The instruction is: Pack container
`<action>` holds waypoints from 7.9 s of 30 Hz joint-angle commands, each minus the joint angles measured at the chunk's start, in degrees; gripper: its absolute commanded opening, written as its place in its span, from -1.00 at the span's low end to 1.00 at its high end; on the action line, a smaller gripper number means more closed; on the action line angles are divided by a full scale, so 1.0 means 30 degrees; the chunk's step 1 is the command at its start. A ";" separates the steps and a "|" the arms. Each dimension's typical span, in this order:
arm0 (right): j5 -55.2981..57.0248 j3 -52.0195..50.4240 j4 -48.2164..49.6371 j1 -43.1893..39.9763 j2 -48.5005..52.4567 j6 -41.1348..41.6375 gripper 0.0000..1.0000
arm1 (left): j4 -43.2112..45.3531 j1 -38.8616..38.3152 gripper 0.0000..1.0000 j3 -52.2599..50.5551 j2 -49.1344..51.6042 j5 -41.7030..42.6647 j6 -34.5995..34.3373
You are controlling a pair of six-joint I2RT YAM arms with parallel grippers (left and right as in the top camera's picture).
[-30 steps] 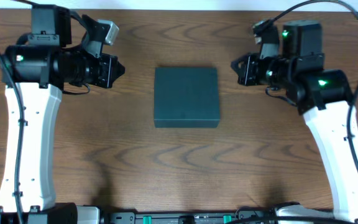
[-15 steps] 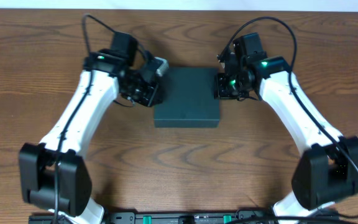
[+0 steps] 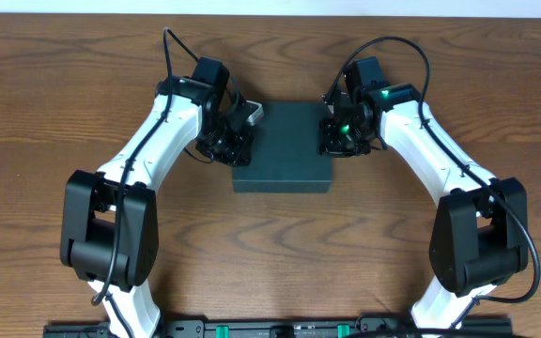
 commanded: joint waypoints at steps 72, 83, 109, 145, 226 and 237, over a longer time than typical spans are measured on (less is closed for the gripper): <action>0.8123 0.2783 -0.9464 -0.2922 -2.3088 -0.6237 0.99 | -0.1690 0.6856 0.97 -0.4532 -2.4268 -1.1846 0.0117; 0.9216 0.2251 -0.9114 -0.3519 -2.3933 -0.6317 0.98 | -0.1690 0.6856 0.97 -0.4532 -2.4268 -1.1846 0.0117; 0.6645 -2.1260 0.5085 -0.5348 -3.5860 0.0182 0.99 | -0.1690 0.6856 0.97 -0.4532 -2.4268 -1.1846 0.0117; 0.6703 -2.3999 0.5268 -0.5348 -3.5896 0.0189 0.98 | -0.1690 0.6856 0.97 -0.4532 -2.4268 -1.1846 0.0117; 0.6703 -2.3999 0.5268 -0.5348 -3.5896 0.0189 0.99 | 1.1118 0.5799 0.97 -2.6112 -3.7018 -0.8830 -0.5974; 0.6703 -2.3999 0.5268 -0.5348 -3.5896 0.0189 0.99 | 1.1118 0.5799 0.97 -2.6112 -3.7018 -0.8830 -0.5974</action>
